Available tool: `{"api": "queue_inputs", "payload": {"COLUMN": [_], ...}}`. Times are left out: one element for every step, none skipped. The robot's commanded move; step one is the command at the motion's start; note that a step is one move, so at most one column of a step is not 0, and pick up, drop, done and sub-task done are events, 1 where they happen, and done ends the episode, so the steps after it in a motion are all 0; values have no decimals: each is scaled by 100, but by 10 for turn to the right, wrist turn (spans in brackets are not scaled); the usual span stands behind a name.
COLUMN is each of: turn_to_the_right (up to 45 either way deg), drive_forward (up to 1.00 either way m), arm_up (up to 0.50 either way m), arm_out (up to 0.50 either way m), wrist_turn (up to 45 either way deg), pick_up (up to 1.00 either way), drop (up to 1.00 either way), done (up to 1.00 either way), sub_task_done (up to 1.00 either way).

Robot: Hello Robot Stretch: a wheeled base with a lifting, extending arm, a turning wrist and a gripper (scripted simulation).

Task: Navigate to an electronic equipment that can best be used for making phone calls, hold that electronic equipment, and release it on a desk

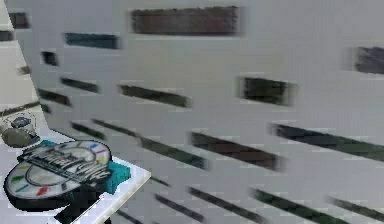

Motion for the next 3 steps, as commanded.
{"api": "queue_inputs", "payload": {"turn_to_the_right": [-90, 0, -450], "drive_forward": [0, 15, 0], "arm_up": [0, 0, 0], "arm_out": [0, 0, 0], "wrist_turn": [0, 0, 0], "pick_up": [0, 0, 0], "drop": [0, 0, 0], "done": [0, 0, 0], "sub_task_done": [0, 0, 0]}}
